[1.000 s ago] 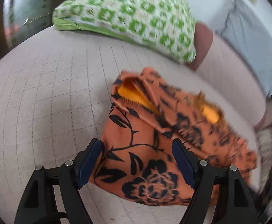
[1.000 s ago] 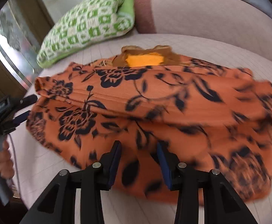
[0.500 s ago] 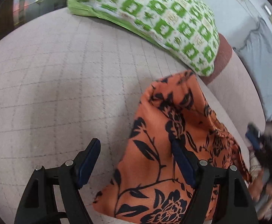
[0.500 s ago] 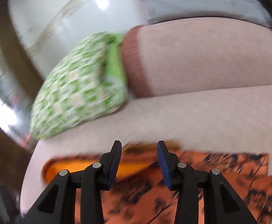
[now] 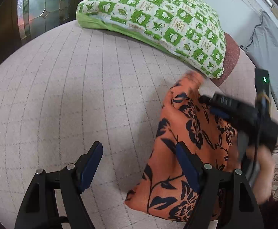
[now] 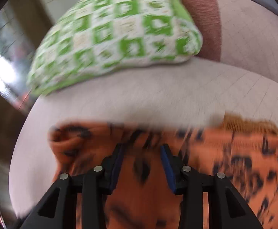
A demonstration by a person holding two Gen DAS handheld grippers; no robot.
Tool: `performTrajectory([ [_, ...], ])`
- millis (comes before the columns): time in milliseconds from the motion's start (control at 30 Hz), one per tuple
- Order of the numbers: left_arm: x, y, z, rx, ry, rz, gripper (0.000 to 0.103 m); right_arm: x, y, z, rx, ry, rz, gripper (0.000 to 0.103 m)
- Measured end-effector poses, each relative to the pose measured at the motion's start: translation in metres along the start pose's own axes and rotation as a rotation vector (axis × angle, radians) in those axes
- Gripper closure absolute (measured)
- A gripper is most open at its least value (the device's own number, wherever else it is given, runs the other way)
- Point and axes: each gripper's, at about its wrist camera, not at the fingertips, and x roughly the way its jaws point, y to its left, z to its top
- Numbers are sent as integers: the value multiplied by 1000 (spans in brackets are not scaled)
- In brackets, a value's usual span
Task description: Fold small clothes
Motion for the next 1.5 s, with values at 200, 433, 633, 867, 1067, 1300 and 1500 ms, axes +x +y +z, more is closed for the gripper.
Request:
performTrajectory([
  [200,-5,-2,6,12,-29,-26,24,-49,-43,-3,84,-90,44,59],
  [433,-7,-27,-10,57,7,-118,24,-132,-121,-101,38,-13,13,59],
  [633,4,-39,-18,90,31,-71,24,-146,-225,-120,211,-1,-153,59],
  [867,23,-44,-14,84,65,-18,24,-129,-290,-51,425,-130,-263,59],
  [1067,9,-35,-8,55,27,-15,24,-161,-280,-75,439,-185,-150,59],
  [1300,-16,-22,-20,43,39,-106,24,-233,-243,-182,501,-248,82,40],
  [1500,-25,-2,-58,-10,112,-144,24,-233,-253,-245,763,-216,279,35],
])
